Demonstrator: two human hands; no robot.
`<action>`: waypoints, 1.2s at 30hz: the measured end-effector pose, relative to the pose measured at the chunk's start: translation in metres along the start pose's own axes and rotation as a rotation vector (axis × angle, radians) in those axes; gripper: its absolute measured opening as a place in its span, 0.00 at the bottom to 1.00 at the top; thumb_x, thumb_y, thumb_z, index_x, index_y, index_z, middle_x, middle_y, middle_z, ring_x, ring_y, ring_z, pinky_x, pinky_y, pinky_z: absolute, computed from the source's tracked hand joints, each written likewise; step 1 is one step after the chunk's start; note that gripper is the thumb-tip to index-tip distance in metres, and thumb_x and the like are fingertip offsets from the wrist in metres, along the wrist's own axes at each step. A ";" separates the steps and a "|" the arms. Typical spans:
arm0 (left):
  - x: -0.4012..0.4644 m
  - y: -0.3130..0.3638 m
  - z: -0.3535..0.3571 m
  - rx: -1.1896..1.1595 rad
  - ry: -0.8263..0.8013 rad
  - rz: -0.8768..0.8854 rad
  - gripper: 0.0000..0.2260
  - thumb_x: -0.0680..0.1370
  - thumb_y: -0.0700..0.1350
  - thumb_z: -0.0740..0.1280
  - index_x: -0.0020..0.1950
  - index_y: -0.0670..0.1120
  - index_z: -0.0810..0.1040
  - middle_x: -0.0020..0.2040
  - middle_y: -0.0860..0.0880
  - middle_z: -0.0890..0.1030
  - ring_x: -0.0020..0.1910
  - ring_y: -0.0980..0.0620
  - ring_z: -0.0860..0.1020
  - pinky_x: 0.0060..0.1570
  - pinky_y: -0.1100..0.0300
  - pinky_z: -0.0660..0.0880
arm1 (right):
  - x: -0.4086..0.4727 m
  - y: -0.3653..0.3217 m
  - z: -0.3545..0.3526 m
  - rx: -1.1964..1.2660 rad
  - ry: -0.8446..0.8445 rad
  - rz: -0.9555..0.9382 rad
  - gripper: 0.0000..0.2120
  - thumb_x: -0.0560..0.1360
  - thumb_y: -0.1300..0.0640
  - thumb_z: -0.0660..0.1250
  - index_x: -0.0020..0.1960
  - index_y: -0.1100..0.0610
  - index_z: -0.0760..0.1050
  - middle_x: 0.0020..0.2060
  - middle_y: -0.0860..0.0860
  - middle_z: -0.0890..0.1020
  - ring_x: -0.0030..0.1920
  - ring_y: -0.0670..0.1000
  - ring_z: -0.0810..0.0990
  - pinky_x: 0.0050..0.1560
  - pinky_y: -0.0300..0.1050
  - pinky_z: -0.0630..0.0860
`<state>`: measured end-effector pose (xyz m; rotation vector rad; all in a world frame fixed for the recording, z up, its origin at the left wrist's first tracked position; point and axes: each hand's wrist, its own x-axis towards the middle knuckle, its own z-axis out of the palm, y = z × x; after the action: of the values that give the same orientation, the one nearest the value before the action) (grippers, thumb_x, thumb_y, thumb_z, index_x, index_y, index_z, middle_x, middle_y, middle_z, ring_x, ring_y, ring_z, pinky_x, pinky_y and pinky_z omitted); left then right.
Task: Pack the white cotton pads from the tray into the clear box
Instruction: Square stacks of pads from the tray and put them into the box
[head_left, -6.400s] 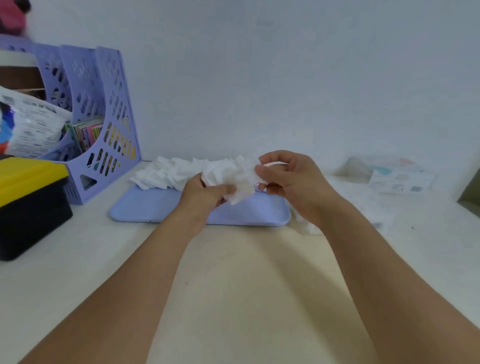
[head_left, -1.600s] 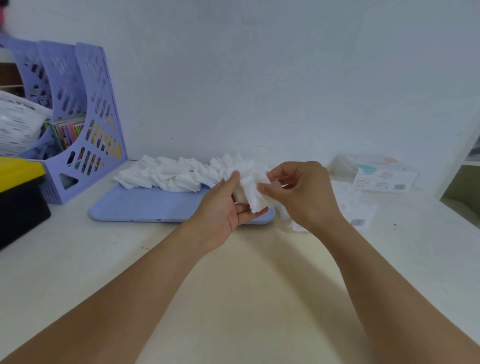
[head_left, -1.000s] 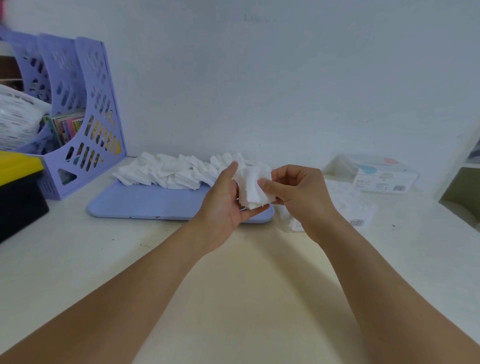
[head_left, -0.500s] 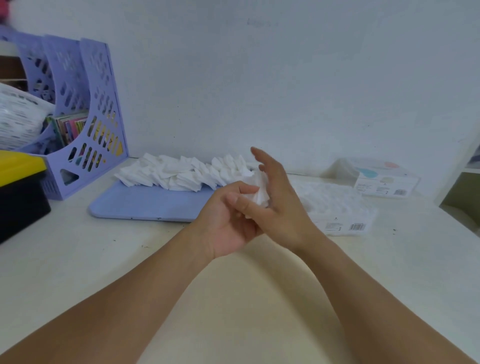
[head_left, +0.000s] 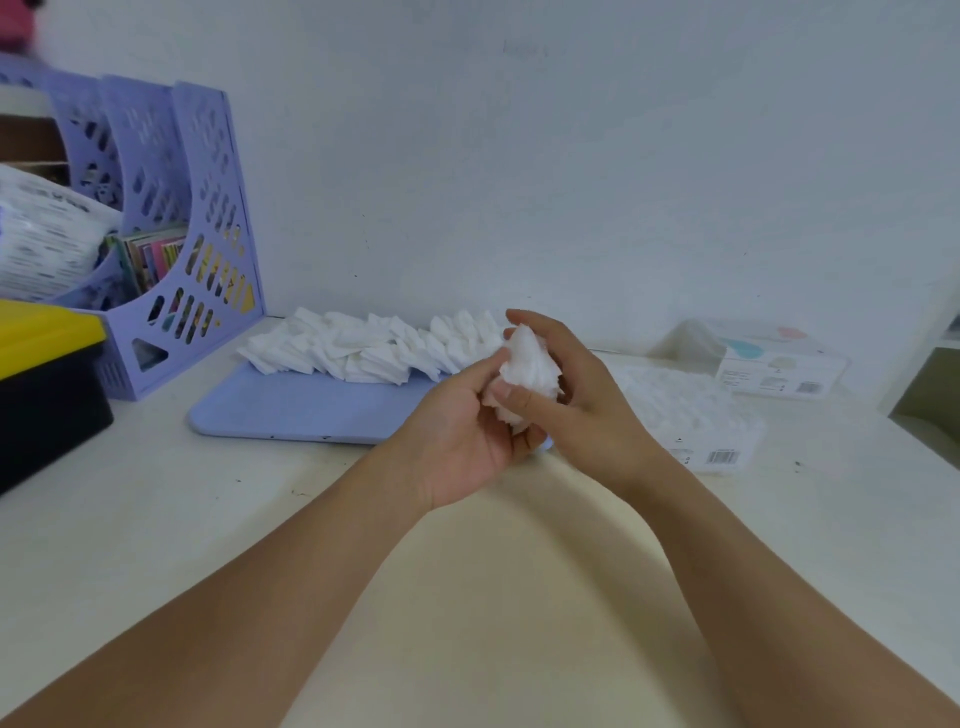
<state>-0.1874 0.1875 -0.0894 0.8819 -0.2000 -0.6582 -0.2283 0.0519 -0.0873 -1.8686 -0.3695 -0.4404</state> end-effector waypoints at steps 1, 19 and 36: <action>0.003 -0.002 0.000 0.062 0.050 0.057 0.18 0.85 0.51 0.58 0.72 0.45 0.74 0.64 0.42 0.81 0.60 0.46 0.81 0.61 0.54 0.73 | 0.000 0.000 -0.001 0.014 0.013 0.016 0.29 0.77 0.59 0.73 0.74 0.45 0.68 0.66 0.43 0.76 0.62 0.41 0.79 0.54 0.37 0.79; 0.008 -0.001 -0.005 0.223 0.233 0.254 0.19 0.86 0.52 0.55 0.71 0.42 0.71 0.60 0.42 0.83 0.52 0.47 0.83 0.50 0.54 0.78 | 0.008 0.012 -0.010 -0.305 0.134 -0.174 0.07 0.72 0.61 0.78 0.48 0.51 0.86 0.43 0.45 0.80 0.43 0.46 0.78 0.41 0.33 0.71; 0.010 -0.008 -0.010 0.386 0.260 0.210 0.17 0.86 0.53 0.56 0.65 0.45 0.77 0.54 0.47 0.84 0.48 0.52 0.81 0.38 0.61 0.77 | 0.003 0.004 -0.016 -0.404 0.126 -0.252 0.09 0.72 0.60 0.70 0.48 0.52 0.85 0.49 0.46 0.81 0.51 0.47 0.80 0.45 0.34 0.72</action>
<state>-0.1790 0.1842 -0.1028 1.2879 -0.1851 -0.3060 -0.2261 0.0356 -0.0841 -2.1781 -0.4585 -0.8508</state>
